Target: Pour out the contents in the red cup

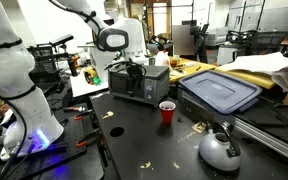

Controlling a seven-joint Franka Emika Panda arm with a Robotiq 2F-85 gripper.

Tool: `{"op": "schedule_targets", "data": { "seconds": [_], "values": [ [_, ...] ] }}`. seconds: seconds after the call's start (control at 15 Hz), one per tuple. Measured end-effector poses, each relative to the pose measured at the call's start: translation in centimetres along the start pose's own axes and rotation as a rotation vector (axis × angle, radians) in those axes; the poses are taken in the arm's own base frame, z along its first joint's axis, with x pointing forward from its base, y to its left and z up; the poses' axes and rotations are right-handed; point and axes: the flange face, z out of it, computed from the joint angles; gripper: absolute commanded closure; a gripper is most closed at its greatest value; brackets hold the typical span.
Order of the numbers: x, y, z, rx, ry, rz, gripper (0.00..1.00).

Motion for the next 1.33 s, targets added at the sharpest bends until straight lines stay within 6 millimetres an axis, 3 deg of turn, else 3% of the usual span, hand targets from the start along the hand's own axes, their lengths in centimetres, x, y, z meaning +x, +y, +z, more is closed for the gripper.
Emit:
{"op": "schedule_targets", "data": {
  "seconds": [0.27, 0.73, 1.33],
  "values": [
    [1.6, 0.4, -0.6, 0.038, 0.023, 0.082, 0.00],
    [8.3, 3.4, -1.6, 0.091, 0.039, 0.282, 0.00],
    [13.9, 4.2, 1.9, 0.221, -0.064, 0.580, 0.00]
  ]
}}
